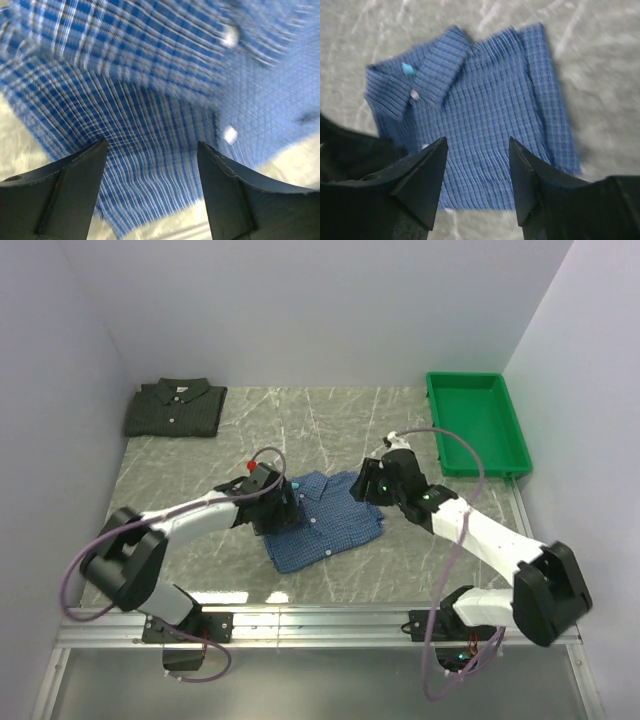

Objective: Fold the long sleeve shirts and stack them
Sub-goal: Fold the shirt, then neatly place the folded shirt to the corner

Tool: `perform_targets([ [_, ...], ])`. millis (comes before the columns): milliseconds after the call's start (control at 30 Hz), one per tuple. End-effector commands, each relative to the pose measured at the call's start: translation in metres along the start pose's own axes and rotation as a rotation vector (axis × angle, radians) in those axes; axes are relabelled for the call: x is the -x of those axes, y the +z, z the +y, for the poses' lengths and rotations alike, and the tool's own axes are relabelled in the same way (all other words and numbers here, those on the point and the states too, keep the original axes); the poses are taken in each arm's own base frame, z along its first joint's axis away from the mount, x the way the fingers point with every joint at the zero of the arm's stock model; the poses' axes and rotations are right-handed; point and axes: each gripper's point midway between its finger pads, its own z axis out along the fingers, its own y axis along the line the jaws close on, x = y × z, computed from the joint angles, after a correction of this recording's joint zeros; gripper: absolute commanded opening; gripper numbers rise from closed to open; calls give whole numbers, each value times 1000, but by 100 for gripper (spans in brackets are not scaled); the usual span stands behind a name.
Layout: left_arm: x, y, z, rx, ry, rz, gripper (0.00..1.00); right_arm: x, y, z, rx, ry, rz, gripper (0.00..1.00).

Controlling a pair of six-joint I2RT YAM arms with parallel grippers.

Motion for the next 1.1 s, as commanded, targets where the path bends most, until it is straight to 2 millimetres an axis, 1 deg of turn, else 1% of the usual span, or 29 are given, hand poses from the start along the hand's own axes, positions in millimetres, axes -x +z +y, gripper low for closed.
perform_targets([
  [0, 17, 17, -20, -20, 35, -36, 78, -1, -29, -19, -70, -33, -50, 62],
  [33, 17, 22, -24, -21, 47, -30, 78, -6, -33, -25, -89, -34, -48, 63],
  [67, 15, 32, -25, -11, 69, -13, 77, 0, -44, -25, -80, -25, -84, 65],
  [100, 22, 33, -39, -39, 88, -27, 77, 1, -50, -26, -81, -23, -94, 66],
  [133, 21, 37, -49, -52, 115, -24, 77, -3, -54, -30, -90, -22, -95, 67],
  [167, 18, 48, -50, -39, 152, -10, 77, 4, -65, -29, -79, -18, -135, 68],
  [200, 27, 48, -71, -73, 174, -28, 78, 5, -69, -30, -78, -18, -150, 70],
  [267, 21, 59, -87, -90, 245, -7, 78, 11, -82, -33, -78, -22, -196, 72],
  [300, 31, 56, -109, -126, 269, -34, 79, 13, -85, -33, -79, -24, -209, 72],
  [333, 28, 55, -117, -128, 294, -30, 79, 14, -89, -35, -84, -36, -217, 73],
  [367, 36, 51, -131, -142, 307, -52, 81, 17, -94, -35, -82, -39, -235, 73],
  [400, 38, 48, -136, -147, 305, -56, 81, 20, -97, -37, -94, -46, -251, 73],
  [433, 46, 44, -131, -113, 294, -75, 82, 23, -100, -38, -97, -50, -261, 73],
  [500, 66, 27, -136, -109, 254, -136, 84, 27, -108, -36, -79, -56, -293, 73],
  [533, 79, 20, -130, -100, 222, -160, 85, 32, -114, -33, -63, -55, -319, 74],
  [567, 90, 4, -129, -114, 179, -193, 86, 33, -116, -32, -53, -57, -329, 74],
  [600, 107, -4, -120, -110, 131, -221, 87, 33, -118, -28, -27, -67, -332, 74],
  [633, 117, -12, -114, -112, 98, -241, 87, 35, -121, -24, -5, -69, -346, 75],
  [700, 142, -37, -98, -101, 17, -319, 90, 33, -122, -23, 10, -71, -346, 84],
  [733, 164, -45, -77, -69, -42, -369, 93, 32, -124, -19, 37, -70, -347, 88],
  [767, 175, -58, -65, -59, -92, -410, 97, 32, -125, -18, 44, -70, -348, 91],
  [800, 196, -67, -34, 4, -163, -468, 99, 31, -125, -17, 51, -78, -346, 94],
  [833, 207, -78, -23, 13, -206, -502, 99, 30, -126, -16, 60, -79, -347, 96],
  [867, 212, -78, -4, 37, -256, -513, 99, 31, -127, -15, 65, -79, -349, 97],
  [900, 224, -83, 5, 25, -292, -546, 99, 30, -127, -14, 73, -81, -348, 98],
  [933, 239, -89, 32, 35, -360, -571, 99, 29, -127, -13, 82, -79, -347, 100],
  [967, 242, -86, 48, 34, -420, -567, 99, 28, -127, -10, 96, -78, -340, 100],
  [1000, 262, -94, 76, 35, -497, -613, 99, 27, -127, -9, 104, -74, -336, 100],
  [1067, 268, -86, 96, 10, -588, -594, 99, 24, -125, -7, 120, -78, -322, 100],
])
